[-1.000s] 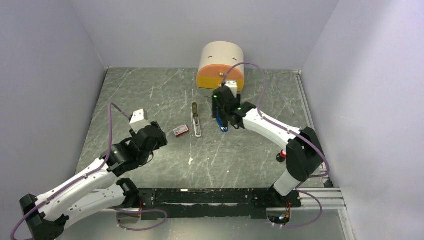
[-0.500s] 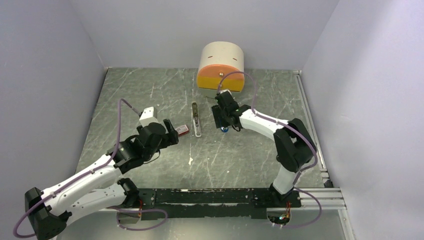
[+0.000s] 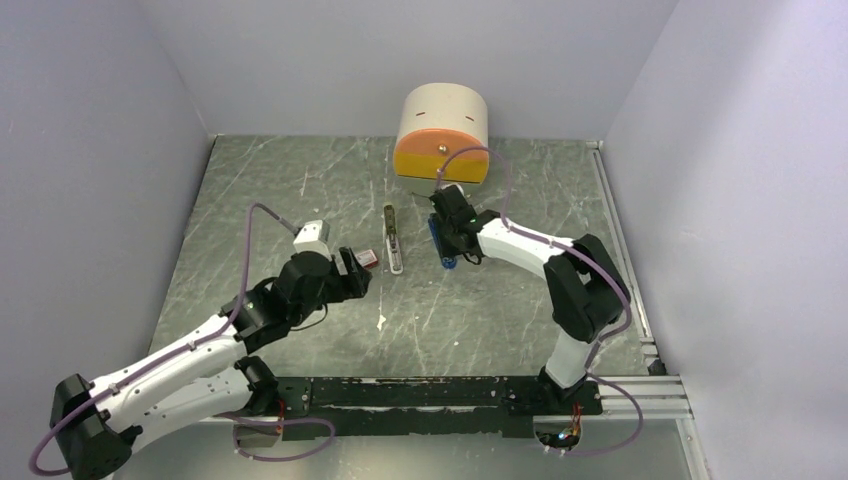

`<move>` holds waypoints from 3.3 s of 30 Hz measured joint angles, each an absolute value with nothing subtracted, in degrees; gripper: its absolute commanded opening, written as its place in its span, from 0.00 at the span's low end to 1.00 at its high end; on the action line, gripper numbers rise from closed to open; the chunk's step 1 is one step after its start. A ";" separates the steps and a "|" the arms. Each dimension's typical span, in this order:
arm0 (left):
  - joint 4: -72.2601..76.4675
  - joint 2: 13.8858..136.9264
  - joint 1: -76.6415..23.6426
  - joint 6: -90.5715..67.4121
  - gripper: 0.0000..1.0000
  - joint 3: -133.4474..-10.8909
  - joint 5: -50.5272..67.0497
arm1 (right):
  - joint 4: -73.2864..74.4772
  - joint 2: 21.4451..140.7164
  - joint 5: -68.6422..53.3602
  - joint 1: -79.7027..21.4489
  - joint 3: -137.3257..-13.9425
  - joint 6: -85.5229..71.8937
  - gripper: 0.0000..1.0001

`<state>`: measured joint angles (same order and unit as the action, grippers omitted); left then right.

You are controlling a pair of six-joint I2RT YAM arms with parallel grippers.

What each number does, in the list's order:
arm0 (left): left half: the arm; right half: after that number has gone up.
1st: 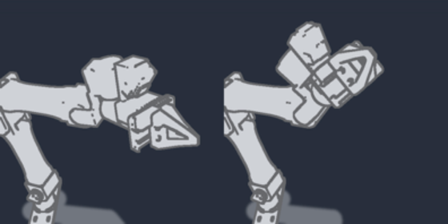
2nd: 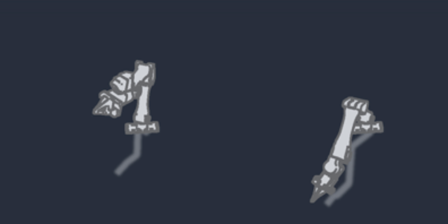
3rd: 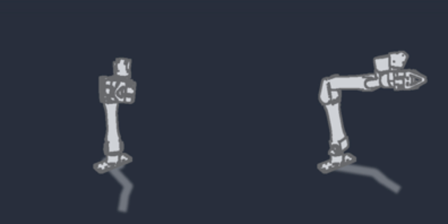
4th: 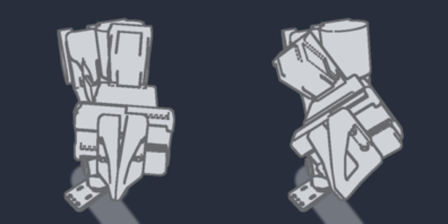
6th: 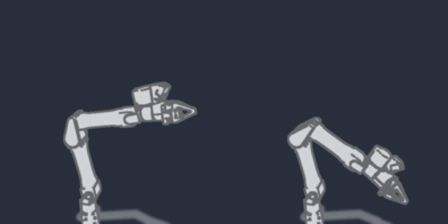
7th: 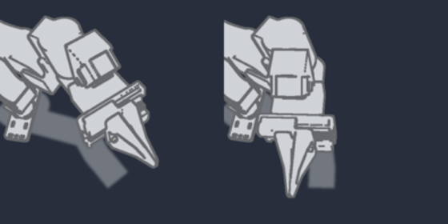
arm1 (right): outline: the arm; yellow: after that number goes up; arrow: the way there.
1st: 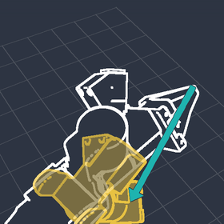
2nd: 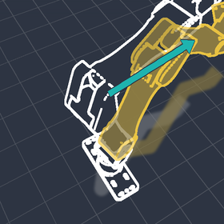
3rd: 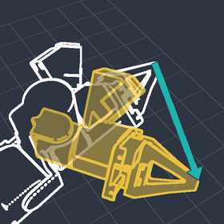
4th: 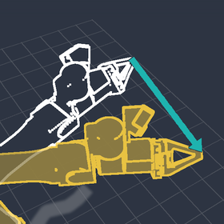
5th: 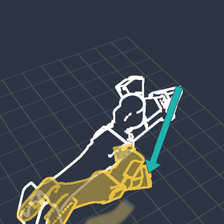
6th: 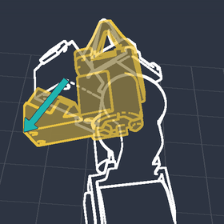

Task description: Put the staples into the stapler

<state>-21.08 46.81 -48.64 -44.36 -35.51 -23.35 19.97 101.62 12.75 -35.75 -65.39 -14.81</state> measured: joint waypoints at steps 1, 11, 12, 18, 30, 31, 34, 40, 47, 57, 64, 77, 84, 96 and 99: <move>-19.88 46.54 -48.64 -43.88 0.85 -34.57 -22.17 | 20.51 100.82 12.56 -35.75 -64.88 -15.55 0.20; -6.31 48.21 -48.64 -44.07 0.85 -27.24 -10.07 | 25.15 84.03 7.94 -38.26 -49.95 -30.87 0.20; -4.14 49.08 -48.64 -44.86 0.86 -26.26 -8.62 | 24.99 82.11 7.07 -38.70 -48.27 -32.64 0.20; 5.56 59.57 -50.15 -50.72 0.92 -22.68 -1.85 | 23.18 70.91 2.35 -39.99 -39.00 -43.57 0.20; 18.70 77.52 -56.16 -54.06 0.72 -26.06 1.15 | 17.45 63.55 -3.73 -39.99 -31.97 -55.18 0.19; 19.68 78.87 -56.40 -54.22 0.72 -26.72 1.19 | 16.34 63.61 -4.54 -39.99 -31.46 -56.01 0.19; 22.02 81.32 -56.69 -54.59 0.62 -27.57 1.34 | 14.17 64.27 -5.93 -39.99 -31.14 -57.47 0.19; 24.99 83.50 -56.88 -55.40 0.29 -27.62 1.56 | 10.50 65.39 -7.35 -39.99 -31.14 -58.78 0.18; 27.14 85.52 -57.08 -55.27 0.05 -28.12 2.98 | 10.90 66.28 -7.51 -39.97 -31.16 -58.70 0.18; 26.79 87.11 -56.66 -52.69 0.05 -28.53 2.61 | 22.20 64.38 -4.16 -37.95 -37.95 -53.58 0.18; 27.73 87.35 -56.66 -50.78 0.05 -28.10 3.09 | 28.60 64.16 2.20 -36.91 -44.82 -48.86 0.19; 29.26 90.67 -57.71 -50.24 0.05 -26.83 5.72 | 25.02 73.43 9.26 -30.83 -54.02 -40.69 0.22; 29.21 90.67 -57.80 -51.09 0.05 -26.81 5.67 | 20.69 77.60 7.29 -29.36 -54.06 -38.68 0.27; 29.10 90.72 -57.82 -51.94 0.05 -26.74 5.54 | 18.31 87.81 4.29 -26.63 -60.64 -34.81 0.32; 29.04 90.74 -57.91 -52.31 0.05 -26.72 5.52 | 17.98 89.65 2.37 -26.46 -61.95 -33.36 0.34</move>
<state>29.04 90.74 -57.91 -52.31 -26.72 5.52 17.98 89.65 2.37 -26.46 -61.95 -33.36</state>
